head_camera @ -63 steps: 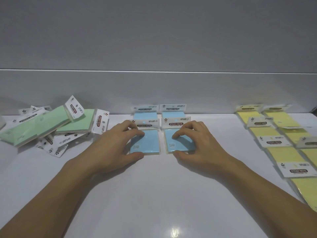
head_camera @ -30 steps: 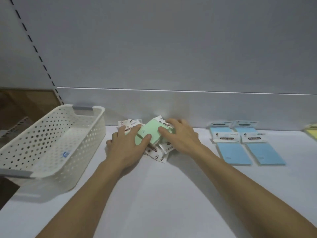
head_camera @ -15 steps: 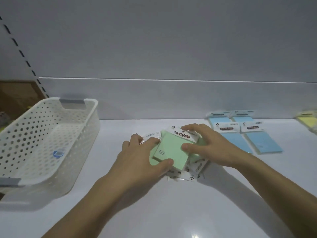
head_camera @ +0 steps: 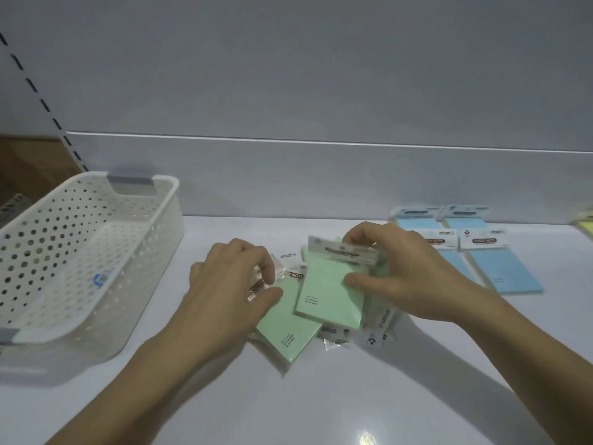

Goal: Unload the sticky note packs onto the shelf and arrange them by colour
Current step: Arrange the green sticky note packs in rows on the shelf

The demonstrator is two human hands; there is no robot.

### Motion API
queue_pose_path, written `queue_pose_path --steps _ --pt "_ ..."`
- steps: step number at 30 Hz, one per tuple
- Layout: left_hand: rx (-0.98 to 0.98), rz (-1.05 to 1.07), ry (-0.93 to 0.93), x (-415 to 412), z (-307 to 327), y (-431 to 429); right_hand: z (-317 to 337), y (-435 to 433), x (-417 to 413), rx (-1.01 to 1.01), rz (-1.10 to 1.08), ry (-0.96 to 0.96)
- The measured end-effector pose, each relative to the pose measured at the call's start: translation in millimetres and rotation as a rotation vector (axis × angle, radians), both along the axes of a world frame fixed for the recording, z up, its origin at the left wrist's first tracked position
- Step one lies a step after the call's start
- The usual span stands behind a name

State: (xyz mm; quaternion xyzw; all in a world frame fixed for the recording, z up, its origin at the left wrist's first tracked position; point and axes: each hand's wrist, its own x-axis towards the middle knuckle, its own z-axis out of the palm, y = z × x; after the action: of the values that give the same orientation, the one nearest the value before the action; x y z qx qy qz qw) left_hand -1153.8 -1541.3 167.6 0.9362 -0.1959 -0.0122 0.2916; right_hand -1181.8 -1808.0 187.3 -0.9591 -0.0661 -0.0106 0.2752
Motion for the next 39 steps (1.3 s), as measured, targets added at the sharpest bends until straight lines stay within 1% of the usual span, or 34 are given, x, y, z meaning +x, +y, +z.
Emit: queue_pose_path --steps 2,3,6,7,10,13,15,17,21,24,26,27,28,31,32,34,37,39 --pt "0.021 0.043 0.025 -2 4 6 1 1 0 -0.083 -0.009 0.057" --pt "0.062 0.063 0.052 -4 6 9 1 3 1 -0.105 -0.005 0.061" --pt "0.249 0.093 0.103 -13 5 15 2 7 3 -0.065 0.002 0.025" --pt "0.282 0.09 0.123 -15 4 14 4 8 3 -0.038 0.005 0.019" --pt "0.242 0.109 0.192 -14 -1 12 6 7 5 0.003 0.054 -0.022" --pt "0.229 0.145 0.213 -12 -2 15 7 6 9 0.076 0.073 -0.054" --pt "0.18 0.152 0.244 -13 -3 16 6 3 13 0.114 0.068 -0.059" --pt "0.08 0.155 0.249 -16 -3 16 5 0 16 0.175 0.067 -0.038" --pt "-0.13 0.203 0.152 -19 -4 17 0 -4 23 0.317 0.084 0.015" --pt "-0.279 0.241 0.089 -18 -5 22 -5 -8 25 0.386 0.089 0.033" --pt "-0.413 0.252 0.135 -14 -2 27 -7 -10 23 0.416 0.095 0.048" --pt "-0.431 0.257 0.152 -13 0 29 -8 -11 22 0.423 0.093 0.05" --pt "-0.381 0.258 0.154 -11 1 30 -9 -11 22 0.427 0.088 0.05" --pt "0.024 0.216 0.169 -13 4 26 -11 -10 20 0.421 0.062 0.032" --pt "0.078 0.199 0.199 -14 5 24 -11 -9 19 0.411 0.052 0.022" --pt "0.049 0.182 0.256 -12 6 22 -12 -8 19 0.4 0.039 0.002" --pt "-0.029 0.175 0.271 -9 6 23 -10 -7 19 0.381 0.02 -0.048" --pt "-0.03 0.121 0.296 -11 7 25 -8 -8 19 0.401 0.012 -0.078"
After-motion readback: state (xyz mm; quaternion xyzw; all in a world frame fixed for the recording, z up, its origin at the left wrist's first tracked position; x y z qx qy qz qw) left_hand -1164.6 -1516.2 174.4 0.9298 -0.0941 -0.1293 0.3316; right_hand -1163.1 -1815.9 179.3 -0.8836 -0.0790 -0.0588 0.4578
